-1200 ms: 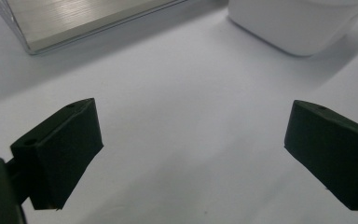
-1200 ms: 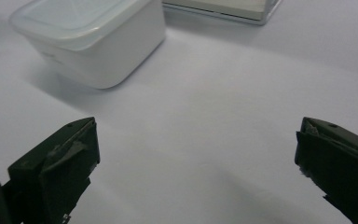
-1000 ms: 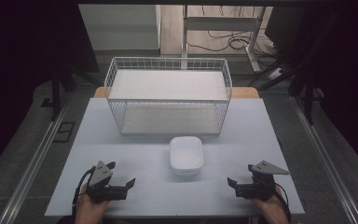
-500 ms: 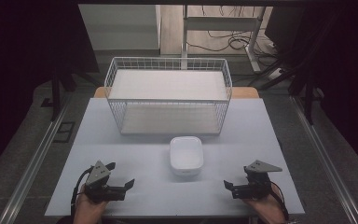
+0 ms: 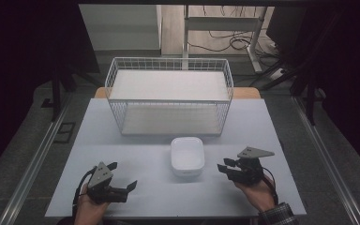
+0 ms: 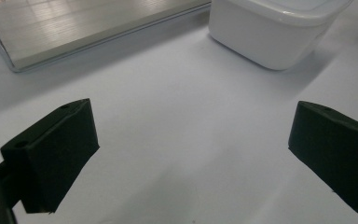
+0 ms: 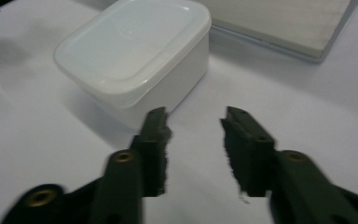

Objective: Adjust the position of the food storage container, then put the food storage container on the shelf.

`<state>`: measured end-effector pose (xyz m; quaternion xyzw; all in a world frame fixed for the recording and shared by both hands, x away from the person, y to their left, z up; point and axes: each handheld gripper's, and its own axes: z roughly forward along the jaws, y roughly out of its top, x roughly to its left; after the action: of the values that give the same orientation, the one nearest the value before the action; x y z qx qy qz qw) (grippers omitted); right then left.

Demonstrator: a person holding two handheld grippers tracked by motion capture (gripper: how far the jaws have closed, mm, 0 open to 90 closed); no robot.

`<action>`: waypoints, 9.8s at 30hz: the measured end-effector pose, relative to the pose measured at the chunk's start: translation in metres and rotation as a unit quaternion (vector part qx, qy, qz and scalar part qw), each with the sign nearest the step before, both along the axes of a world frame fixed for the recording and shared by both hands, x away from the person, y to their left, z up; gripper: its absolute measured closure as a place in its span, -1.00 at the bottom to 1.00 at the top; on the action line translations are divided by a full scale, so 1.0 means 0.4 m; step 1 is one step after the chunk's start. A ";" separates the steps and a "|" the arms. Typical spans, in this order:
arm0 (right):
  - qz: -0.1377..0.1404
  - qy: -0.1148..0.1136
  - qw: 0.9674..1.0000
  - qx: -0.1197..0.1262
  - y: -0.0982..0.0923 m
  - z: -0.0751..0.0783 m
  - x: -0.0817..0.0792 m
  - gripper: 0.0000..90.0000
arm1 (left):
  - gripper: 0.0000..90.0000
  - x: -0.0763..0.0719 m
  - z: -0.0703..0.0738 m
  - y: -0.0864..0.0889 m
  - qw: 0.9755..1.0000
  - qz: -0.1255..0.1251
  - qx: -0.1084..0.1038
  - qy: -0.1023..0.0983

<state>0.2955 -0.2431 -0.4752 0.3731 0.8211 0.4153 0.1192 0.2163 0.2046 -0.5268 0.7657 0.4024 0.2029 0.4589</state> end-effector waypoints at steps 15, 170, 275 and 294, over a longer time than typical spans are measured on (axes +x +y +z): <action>0.033 -0.023 0.999 -0.027 0.113 0.005 0.140 0.98 | -0.97 0.001 -0.002 0.000 1.000 0.001 0.006 0.002; 0.059 0.003 0.998 -0.012 0.087 -0.047 -0.025 -0.91 | -0.95 0.091 0.030 -0.091 0.992 -0.084 -0.038 0.086; -0.002 0.016 0.998 0.062 0.237 0.018 0.252 0.71 | 0.74 0.370 0.100 -0.132 0.991 -0.010 -0.090 0.102; -0.005 0.012 0.998 0.054 0.254 0.002 0.300 0.64 | 0.67 0.418 0.074 -0.123 0.990 -0.005 -0.096 0.098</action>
<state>0.4156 -0.1414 -0.4745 0.3877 0.7969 0.4542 0.0913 0.3836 0.1552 -0.4971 0.7363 0.4593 0.0848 0.4896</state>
